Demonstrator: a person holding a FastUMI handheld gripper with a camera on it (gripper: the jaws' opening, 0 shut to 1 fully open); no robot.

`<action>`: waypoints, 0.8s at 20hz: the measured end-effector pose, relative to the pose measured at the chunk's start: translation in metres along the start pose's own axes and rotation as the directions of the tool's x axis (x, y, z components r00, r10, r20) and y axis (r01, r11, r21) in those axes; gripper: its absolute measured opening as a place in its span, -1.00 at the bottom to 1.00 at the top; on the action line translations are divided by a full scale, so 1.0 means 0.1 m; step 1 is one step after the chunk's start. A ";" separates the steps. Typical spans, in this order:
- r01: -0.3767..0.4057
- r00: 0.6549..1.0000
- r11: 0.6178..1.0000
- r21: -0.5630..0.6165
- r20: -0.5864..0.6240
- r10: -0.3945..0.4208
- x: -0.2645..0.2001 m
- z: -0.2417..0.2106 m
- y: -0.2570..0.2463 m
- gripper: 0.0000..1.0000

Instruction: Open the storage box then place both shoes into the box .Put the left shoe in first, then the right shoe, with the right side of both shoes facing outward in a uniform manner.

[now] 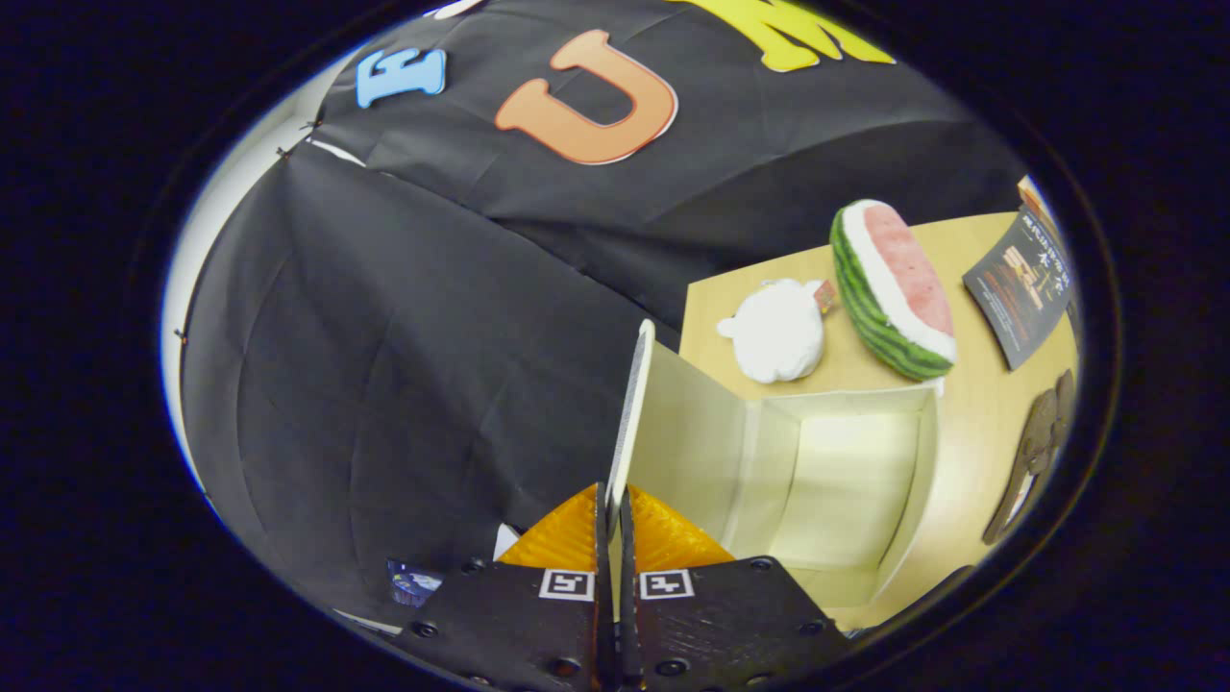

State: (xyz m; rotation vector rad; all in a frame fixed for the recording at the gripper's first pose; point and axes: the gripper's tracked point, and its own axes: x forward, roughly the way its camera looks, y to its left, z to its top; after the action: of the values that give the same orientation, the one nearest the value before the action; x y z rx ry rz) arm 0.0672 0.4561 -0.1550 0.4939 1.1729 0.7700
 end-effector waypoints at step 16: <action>0.065 0.993 0.980 -0.186 0.105 -0.046 -0.51 0.06 -0.29 0.89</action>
State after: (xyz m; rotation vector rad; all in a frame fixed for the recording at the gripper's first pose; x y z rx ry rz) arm 0.0716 0.3988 -0.1417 0.3366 1.0049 0.7908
